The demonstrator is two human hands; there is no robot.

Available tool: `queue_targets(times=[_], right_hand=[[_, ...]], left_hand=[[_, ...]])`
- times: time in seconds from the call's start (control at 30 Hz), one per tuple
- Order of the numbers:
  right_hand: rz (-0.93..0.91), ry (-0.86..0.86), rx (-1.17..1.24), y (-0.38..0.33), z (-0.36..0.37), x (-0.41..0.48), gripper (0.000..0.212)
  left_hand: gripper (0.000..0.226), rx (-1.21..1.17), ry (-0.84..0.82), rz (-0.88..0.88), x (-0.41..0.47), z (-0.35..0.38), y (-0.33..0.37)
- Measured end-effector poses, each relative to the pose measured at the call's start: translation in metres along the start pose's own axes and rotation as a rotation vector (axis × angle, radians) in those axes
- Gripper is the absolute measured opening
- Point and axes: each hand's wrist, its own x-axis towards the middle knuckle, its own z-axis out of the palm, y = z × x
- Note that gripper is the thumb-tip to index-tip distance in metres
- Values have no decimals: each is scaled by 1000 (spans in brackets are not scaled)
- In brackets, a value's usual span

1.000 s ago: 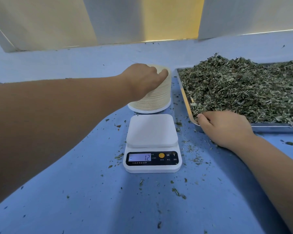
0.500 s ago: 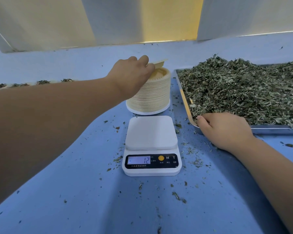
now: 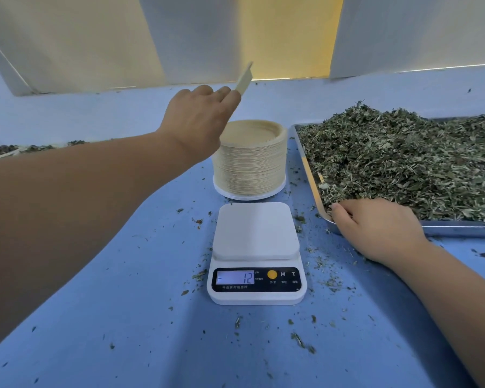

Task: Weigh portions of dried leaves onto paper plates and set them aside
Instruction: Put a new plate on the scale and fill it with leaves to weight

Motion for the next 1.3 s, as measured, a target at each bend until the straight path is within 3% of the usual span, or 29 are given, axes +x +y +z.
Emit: queue_targets(times=[0.2,0.4,0.7,1.07,1.17,1.3], right_hand=[[0,19,-7,0,1,0,51],[-6,0,-22,0,0,0,52],[4,-14,-29,-2,-1,0,52],[27,-4,-62,-1,1,1,55],[28,2,-71,-1,2,0,55],[23,-3,-86,-1,2,1,57]], left_hand=[[50,-143,-14,-235,-10,7,-19],[31,-229,-21,-538,-35,29,-41],[33,-418,-69,-911,-93,56,-58],[39,-456,-4,-975,-129,48,-48],[33,-608,-14,-1113,-135,42,-41],[27,-1235,150,-1575,-145,36,-33]])
